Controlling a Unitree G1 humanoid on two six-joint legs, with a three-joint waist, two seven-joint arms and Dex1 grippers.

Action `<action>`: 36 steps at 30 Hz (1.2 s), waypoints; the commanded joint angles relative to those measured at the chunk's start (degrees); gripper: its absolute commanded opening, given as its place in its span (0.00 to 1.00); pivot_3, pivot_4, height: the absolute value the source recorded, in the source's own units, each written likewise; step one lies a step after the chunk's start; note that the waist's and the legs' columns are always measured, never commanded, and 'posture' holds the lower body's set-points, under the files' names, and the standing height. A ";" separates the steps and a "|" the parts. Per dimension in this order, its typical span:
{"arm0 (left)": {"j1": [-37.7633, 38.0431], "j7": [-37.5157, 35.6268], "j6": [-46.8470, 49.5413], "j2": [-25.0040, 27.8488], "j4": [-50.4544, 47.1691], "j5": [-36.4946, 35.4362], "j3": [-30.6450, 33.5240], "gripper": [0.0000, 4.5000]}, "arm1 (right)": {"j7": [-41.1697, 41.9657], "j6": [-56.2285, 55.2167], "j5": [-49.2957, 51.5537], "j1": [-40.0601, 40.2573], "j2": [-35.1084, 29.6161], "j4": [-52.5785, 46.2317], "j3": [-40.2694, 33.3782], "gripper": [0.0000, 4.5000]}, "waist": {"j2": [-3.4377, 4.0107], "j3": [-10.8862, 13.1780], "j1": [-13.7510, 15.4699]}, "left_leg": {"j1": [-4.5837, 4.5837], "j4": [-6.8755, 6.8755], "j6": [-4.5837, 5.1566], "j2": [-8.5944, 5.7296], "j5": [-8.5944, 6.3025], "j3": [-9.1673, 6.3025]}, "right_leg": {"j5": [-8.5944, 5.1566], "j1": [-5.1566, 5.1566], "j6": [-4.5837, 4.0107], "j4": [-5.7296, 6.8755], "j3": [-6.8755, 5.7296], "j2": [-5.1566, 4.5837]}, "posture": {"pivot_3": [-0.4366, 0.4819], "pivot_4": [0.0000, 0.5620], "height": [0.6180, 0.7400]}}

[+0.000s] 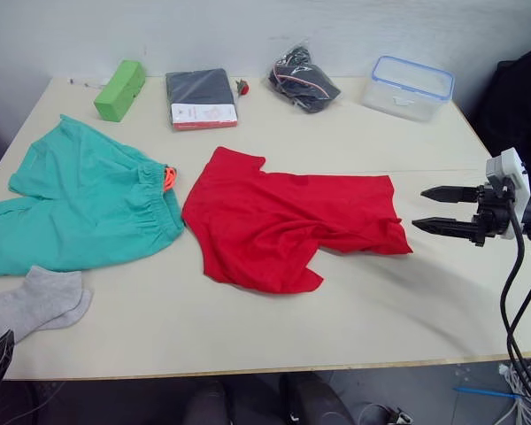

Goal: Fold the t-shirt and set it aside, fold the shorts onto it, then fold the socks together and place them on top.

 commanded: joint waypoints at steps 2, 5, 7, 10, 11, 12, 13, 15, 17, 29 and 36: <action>0.01 1.40 -0.16 1.01 -0.45 -0.69 2.21 1.00 | -0.20 -1.19 0.43 -0.69 -0.26 0.54 -2.16 1.00 | 0.00 0.00 0.00 | 0.00 0.00 0.00 0.00 0.00 0.00 | 0.00 0.00 0.00 0.01 0.00 0.00 | 0.48 0.27 1.00; -0.01 1.73 0.62 1.37 -0.48 -1.11 1.94 1.00 | -0.35 -1.44 0.43 -0.46 -0.41 0.69 -2.39 1.00 | 0.00 0.00 0.00 | 0.00 0.02 0.00 0.00 0.00 0.00 | 0.00 0.00 0.00 0.03 0.00 0.00 | 0.48 0.27 1.00; 0.07 1.83 0.73 1.43 -0.62 -1.08 1.74 1.00 | -0.41 -1.63 0.42 -0.37 -0.46 0.78 -2.46 1.00 | 0.00 0.00 0.00 | 0.00 0.03 0.00 0.00 0.00 0.00 | 0.00 0.00 0.00 0.03 0.00 0.00 | 0.48 0.27 1.00; -0.14 2.08 0.86 1.44 -0.80 -0.85 1.32 1.00 | -0.55 -2.18 0.28 -0.27 -0.46 1.08 -2.49 1.00 | 0.00 0.00 -0.01 | 0.00 0.03 -0.01 0.00 0.00 0.00 | 0.00 0.00 0.00 0.03 -0.01 0.00 | 0.48 0.27 1.00; -0.35 2.21 0.94 1.53 -0.82 -0.71 1.11 1.00 | -0.63 -2.40 0.22 -0.32 -0.41 1.25 -2.47 1.00 | 0.00 0.00 0.00 | 0.00 0.03 -0.01 0.00 0.00 0.00 | 0.00 0.00 0.00 0.03 0.00 0.00 | 0.48 0.27 1.00; -0.56 2.31 1.03 1.70 -0.85 -0.61 0.91 1.00 | -0.74 -2.66 0.14 -0.43 -0.33 1.42 -2.45 1.00 | 0.00 0.00 0.00 | 0.00 0.04 -0.01 0.00 0.00 0.00 | 0.00 0.00 0.00 0.04 0.00 0.00 | 0.48 0.27 1.00; -0.75 2.48 1.24 1.96 -1.12 -0.64 0.77 1.00 | -0.89 -2.84 0.12 -0.59 -0.28 1.55 -2.47 1.00 | 0.00 0.00 0.00 | 0.00 0.04 -0.01 0.00 0.00 0.00 | 0.00 0.00 0.00 0.04 0.00 0.00 | 0.48 0.27 1.00; -0.72 2.35 1.55 2.39 -1.89 -0.74 0.51 1.00 | -1.13 -2.99 0.21 -0.60 -0.19 1.46 -2.48 1.00 | 0.00 0.00 0.00 | 0.00 0.06 -0.01 0.00 0.01 0.00 | 0.00 0.00 0.00 0.05 -0.01 0.00 | 0.48 0.27 1.00; -0.44 1.97 1.78 2.77 -2.74 -0.53 0.13 1.00 | -1.35 -3.23 0.31 -0.10 -0.16 0.97 -2.50 1.00 | 0.00 0.00 0.01 | 0.01 0.06 -0.01 0.00 0.01 0.00 | 0.00 0.00 0.00 0.06 -0.01 0.00 | 0.48 0.27 1.00; -12.49 -4.23 10.30 23.26 -14.76 -1.21 -16.31 1.00 | -3.19 -5.83 -0.46 7.57 -2.09 -10.93 -3.41 1.00 | 0.09 0.02 0.35 | 0.01 0.16 -0.05 -0.01 0.04 -0.01 | 0.00 0.04 0.01 0.16 -0.06 0.01 | 0.48 0.27 1.00; -44.22 -15.73 13.84 35.96 -4.98 3.93 -46.97 1.00 | -6.16 -8.26 -1.85 17.44 -3.12 -22.11 -4.86 1.00 | 0.41 0.11 0.19 | 0.02 0.18 -0.11 -0.02 0.08 0.02 | 0.00 -0.02 0.01 0.31 -0.06 0.03 | 0.48 0.27 1.00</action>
